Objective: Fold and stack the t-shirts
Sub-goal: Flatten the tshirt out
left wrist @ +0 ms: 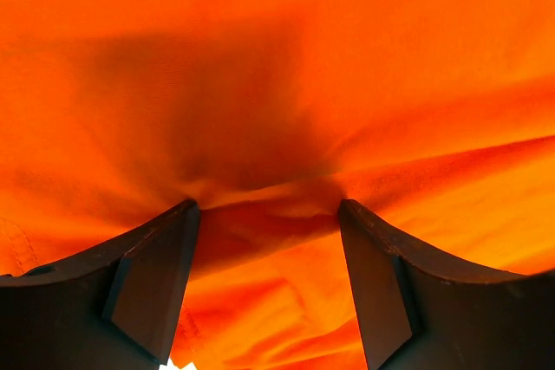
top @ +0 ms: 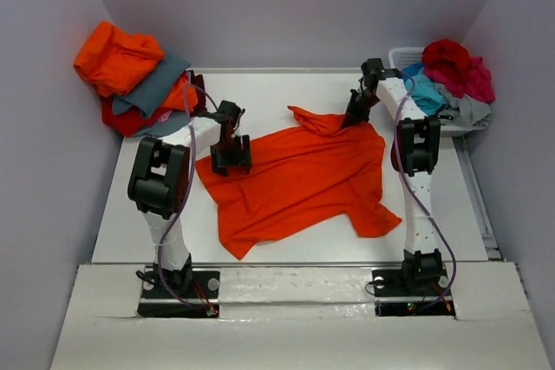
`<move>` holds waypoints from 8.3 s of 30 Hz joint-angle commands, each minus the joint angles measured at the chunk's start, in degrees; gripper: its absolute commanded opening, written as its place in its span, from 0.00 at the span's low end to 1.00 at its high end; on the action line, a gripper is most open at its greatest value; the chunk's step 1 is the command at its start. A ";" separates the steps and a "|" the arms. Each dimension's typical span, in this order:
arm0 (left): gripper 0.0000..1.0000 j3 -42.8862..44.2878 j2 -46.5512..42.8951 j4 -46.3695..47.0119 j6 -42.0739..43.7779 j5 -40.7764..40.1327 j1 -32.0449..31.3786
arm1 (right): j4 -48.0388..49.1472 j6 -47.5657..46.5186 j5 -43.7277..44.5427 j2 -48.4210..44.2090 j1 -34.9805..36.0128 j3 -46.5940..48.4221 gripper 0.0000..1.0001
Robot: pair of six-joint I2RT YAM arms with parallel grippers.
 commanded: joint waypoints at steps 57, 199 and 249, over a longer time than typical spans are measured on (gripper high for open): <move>0.77 -11.20 -4.84 -4.68 2.06 -0.19 -2.61 | 17.11 3.09 -18.36 0.63 -4.37 -3.65 0.15; 0.06 -21.04 -10.64 10.35 -7.44 14.22 26.22 | 16.67 2.82 -14.40 -3.06 -7.10 -5.41 0.57; 0.06 -16.56 -10.02 4.46 -4.62 13.69 26.22 | 20.19 5.90 -28.03 11.45 1.60 2.24 0.28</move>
